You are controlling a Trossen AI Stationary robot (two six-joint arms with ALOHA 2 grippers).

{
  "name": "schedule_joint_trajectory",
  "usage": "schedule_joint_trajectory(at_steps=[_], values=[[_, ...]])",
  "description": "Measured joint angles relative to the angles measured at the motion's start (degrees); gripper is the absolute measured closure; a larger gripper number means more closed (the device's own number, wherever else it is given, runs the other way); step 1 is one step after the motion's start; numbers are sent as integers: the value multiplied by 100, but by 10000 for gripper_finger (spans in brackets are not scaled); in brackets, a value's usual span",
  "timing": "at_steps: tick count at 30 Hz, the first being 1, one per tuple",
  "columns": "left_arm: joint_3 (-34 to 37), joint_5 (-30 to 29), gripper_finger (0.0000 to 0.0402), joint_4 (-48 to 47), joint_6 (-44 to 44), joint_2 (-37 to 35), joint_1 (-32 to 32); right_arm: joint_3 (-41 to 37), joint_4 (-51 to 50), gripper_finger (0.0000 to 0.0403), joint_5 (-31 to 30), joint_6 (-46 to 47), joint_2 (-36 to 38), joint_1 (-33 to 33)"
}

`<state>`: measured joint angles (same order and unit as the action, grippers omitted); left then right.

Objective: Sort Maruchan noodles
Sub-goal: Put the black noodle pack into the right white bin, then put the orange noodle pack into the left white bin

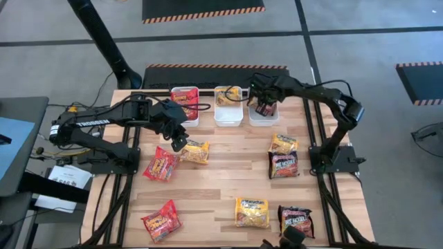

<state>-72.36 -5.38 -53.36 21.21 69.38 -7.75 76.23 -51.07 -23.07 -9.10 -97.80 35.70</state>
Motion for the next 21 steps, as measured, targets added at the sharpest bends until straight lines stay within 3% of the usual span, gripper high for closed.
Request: schedule_joint_trajectory(at_steps=[8, 21], values=[[0, 1, 276, 4, -2, 0, 2, 69, -193, 303, -267, 69, 37, 7], [0, -89, 276, 13, -4, 0, 2, 1346, -1320, 299, -254, 335, 41, -79]])
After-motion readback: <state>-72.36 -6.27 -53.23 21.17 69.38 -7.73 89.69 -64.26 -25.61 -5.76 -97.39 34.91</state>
